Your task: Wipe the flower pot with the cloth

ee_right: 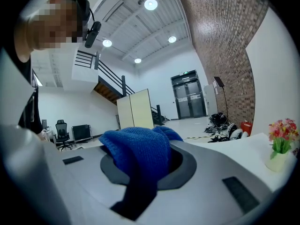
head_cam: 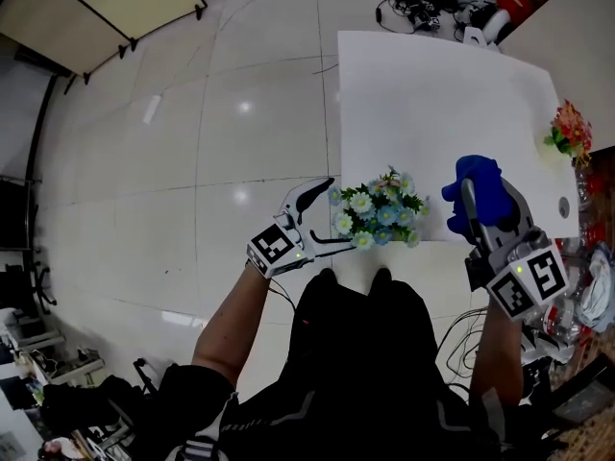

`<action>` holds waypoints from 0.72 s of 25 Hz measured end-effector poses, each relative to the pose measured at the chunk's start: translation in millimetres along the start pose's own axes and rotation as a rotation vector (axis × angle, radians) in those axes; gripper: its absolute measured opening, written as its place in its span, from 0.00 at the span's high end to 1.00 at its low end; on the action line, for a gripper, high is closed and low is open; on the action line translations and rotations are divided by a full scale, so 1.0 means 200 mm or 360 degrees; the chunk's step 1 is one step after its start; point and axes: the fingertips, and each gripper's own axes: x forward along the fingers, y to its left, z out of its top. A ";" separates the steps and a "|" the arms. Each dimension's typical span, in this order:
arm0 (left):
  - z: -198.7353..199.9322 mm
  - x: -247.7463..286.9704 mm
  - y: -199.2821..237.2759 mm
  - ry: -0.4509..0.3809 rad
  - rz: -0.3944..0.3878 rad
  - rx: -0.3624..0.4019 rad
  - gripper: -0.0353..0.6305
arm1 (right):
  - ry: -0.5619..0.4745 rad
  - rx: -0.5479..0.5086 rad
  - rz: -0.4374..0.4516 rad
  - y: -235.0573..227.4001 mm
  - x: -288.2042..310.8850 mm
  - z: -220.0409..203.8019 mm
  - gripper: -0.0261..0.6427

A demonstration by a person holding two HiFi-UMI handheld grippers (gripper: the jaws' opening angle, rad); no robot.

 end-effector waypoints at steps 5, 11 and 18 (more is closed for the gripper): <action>0.46 -0.24 -0.09 -0.0123 0.0054 -0.0082 0.13 | -0.0070 0.0037 0.0030 0.08 -0.03 0.27 0.85; 0.88 -0.37 -0.17 -0.0293 0.0129 -0.0009 0.21 | -0.0143 -0.0019 0.0059 0.15 -0.07 0.46 0.85; 1.14 -0.42 -0.20 -0.0474 0.0357 -0.0115 0.59 | -0.0171 -0.0039 0.0146 0.30 -0.12 0.54 0.85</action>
